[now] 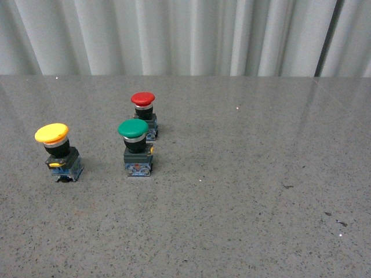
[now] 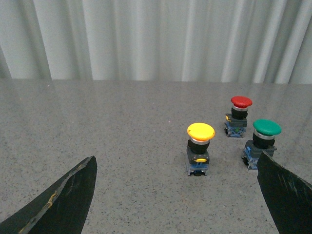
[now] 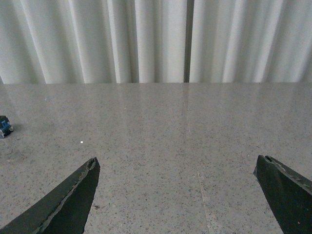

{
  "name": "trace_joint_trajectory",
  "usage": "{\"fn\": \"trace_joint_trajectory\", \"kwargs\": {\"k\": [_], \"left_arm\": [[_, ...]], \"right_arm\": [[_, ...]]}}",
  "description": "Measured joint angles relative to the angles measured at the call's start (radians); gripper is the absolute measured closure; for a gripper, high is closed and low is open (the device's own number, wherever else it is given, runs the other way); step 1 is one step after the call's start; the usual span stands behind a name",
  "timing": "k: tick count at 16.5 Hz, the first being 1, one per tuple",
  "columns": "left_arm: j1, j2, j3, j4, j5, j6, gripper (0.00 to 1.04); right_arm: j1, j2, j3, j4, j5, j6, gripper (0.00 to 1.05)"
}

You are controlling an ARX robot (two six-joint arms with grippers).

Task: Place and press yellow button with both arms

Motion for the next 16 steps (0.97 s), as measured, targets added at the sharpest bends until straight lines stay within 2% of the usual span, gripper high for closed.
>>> {"fn": "trace_joint_trajectory", "kwargs": {"k": [16], "left_arm": [[0.0,0.0,0.0,0.0,0.0,0.0,0.07]], "right_arm": [[0.0,0.0,0.0,0.0,0.0,0.0,0.06]]}}
